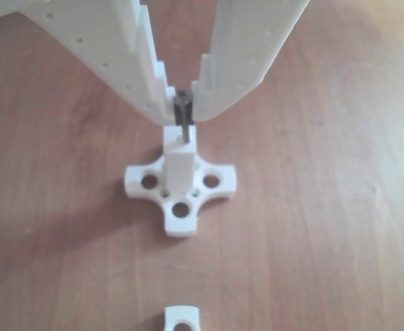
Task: Grab the screw and set it in the hole.
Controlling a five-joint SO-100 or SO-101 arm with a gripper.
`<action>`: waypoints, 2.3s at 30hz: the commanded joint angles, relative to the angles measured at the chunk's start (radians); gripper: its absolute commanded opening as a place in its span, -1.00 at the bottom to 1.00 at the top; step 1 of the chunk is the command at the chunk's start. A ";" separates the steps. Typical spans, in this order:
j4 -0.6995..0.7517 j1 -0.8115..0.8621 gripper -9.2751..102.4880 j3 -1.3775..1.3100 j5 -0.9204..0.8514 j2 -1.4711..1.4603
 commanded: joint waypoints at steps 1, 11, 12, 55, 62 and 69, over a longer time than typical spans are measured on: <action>0.011 -0.011 -0.91 -0.071 -0.002 0.021; 0.025 -0.014 -0.91 -0.067 0.000 0.026; 0.028 -0.017 -0.91 -0.069 0.002 0.026; 0.063 0.015 -0.72 -0.086 -0.011 0.028; 0.046 0.026 -0.70 -0.087 -0.014 0.025; 0.032 0.049 -0.69 -0.092 -0.023 0.021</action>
